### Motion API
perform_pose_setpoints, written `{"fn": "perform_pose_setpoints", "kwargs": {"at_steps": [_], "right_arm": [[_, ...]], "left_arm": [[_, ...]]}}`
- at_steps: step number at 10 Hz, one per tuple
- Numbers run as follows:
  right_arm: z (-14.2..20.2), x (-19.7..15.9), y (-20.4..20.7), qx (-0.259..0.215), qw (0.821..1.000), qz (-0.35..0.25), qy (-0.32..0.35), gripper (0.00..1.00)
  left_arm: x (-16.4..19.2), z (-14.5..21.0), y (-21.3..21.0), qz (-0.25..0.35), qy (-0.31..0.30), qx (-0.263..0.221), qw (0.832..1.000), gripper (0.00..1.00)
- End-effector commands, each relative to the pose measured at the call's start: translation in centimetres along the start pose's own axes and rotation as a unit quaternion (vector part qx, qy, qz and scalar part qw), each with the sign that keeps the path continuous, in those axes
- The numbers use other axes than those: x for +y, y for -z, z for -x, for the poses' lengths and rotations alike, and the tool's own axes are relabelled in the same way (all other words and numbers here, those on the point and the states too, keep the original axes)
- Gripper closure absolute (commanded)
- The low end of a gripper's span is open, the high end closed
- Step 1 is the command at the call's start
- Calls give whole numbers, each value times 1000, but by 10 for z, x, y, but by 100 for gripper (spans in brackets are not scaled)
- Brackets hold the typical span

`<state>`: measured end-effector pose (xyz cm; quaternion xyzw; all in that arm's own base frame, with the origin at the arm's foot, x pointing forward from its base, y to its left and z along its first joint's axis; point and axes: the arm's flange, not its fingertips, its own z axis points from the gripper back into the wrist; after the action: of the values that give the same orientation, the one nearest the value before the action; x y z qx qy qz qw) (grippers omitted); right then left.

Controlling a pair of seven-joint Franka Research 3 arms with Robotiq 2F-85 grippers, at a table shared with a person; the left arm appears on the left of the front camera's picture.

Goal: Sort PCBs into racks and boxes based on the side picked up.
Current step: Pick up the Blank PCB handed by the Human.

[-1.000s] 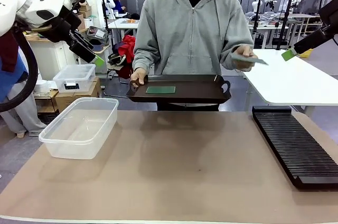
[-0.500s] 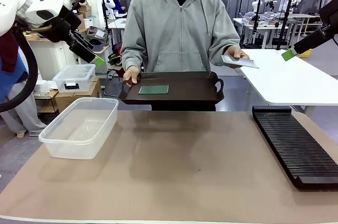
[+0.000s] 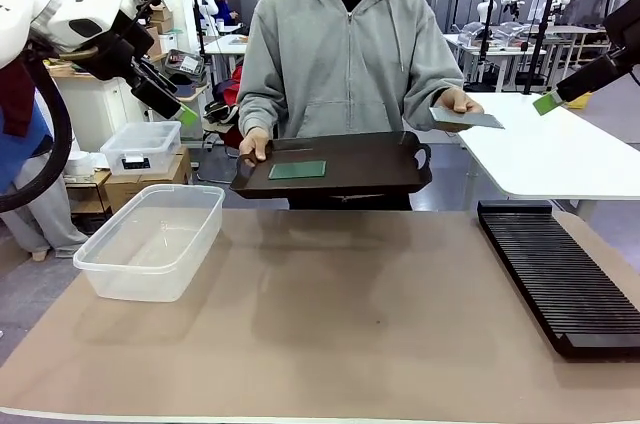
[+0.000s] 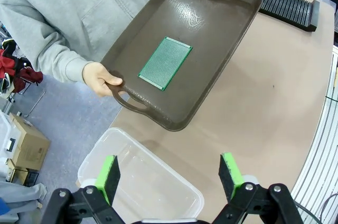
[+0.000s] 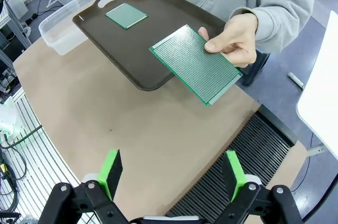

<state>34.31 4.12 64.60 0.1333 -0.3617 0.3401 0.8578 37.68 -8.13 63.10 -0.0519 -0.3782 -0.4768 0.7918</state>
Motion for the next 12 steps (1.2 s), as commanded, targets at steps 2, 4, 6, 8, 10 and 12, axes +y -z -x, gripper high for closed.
{"fn": "perform_pose_setpoints", "kwargs": {"at_steps": [2,4,6,8,10,12], "right_arm": [[0,0,0,0,1000,-1,0,0],[0,0,0,0,1000,-1,0,0],[0,0,0,0,1000,-1,0,0],[-1,-7,3,-3,998,-27,54,0],[-1,-28,11,-1,986,-68,154,0],[1,-52,21,15,961,-125,246,0]], "left_arm": [[-1,0,1,3,1,2,1000,0],[-1,0,1,3,1,2,1000,0],[-1,0,1,3,1,2,1000,0],[-1,0,1,3,1,2,1000,0],[-1,0,1,3,1,2,1000,0],[-1,0,1,3,1,2,1000,0]]}}
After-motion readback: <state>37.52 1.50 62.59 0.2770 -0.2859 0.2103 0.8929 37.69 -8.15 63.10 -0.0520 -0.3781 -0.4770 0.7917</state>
